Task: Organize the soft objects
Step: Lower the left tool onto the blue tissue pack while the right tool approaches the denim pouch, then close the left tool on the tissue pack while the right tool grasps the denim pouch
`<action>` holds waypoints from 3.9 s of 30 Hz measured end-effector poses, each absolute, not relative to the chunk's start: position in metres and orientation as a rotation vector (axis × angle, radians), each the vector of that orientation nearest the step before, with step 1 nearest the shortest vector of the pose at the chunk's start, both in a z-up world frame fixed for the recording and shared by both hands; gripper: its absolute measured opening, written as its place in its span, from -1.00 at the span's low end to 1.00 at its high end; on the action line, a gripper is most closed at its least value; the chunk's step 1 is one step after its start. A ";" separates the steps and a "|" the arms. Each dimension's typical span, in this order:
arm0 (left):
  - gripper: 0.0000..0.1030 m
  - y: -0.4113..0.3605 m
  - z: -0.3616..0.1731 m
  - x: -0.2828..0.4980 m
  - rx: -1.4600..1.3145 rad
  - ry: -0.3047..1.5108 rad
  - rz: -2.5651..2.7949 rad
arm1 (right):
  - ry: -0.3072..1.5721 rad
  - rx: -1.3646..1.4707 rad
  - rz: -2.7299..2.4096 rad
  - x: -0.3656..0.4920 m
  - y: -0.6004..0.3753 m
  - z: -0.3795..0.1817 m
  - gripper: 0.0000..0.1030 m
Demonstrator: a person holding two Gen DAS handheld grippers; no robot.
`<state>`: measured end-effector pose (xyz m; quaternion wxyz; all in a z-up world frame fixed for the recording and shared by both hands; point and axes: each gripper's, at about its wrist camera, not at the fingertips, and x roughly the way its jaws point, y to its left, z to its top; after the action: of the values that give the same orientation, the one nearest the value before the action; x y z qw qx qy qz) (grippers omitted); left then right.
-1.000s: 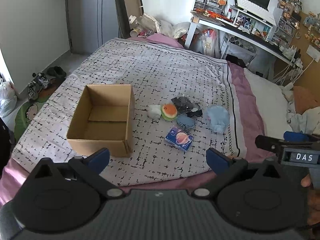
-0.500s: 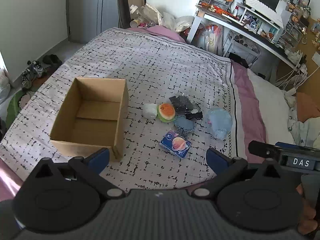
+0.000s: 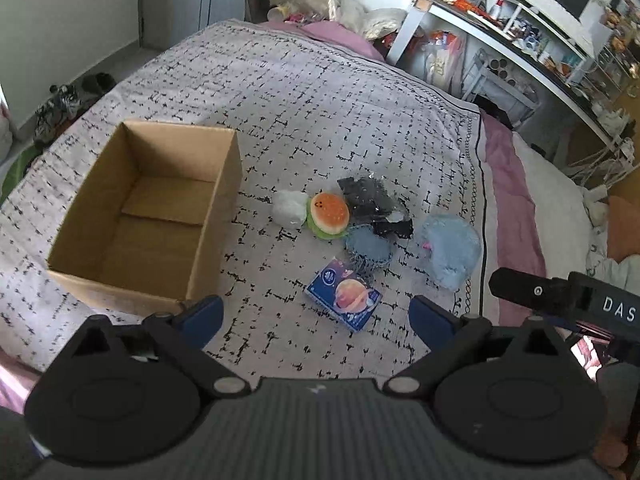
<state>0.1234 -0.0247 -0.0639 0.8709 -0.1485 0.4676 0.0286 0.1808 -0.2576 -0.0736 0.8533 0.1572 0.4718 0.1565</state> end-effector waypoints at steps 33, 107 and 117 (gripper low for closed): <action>0.85 -0.050 -0.177 0.221 -0.445 1.123 0.197 | 1.200 0.543 0.249 0.274 -0.245 -0.169 0.39; 0.15 -0.012 -0.113 0.197 -0.400 1.054 0.111 | 1.114 0.326 0.299 0.260 -0.197 -0.134 -0.62; 0.15 0.011 -0.079 0.192 -0.403 1.021 0.073 | 1.083 0.304 0.322 0.245 -0.176 -0.097 -0.62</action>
<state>0.1919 0.0110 -0.0795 0.8526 -0.1914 0.4850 0.0347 0.2446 -0.1757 -0.0968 0.8338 0.1437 0.5110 0.1518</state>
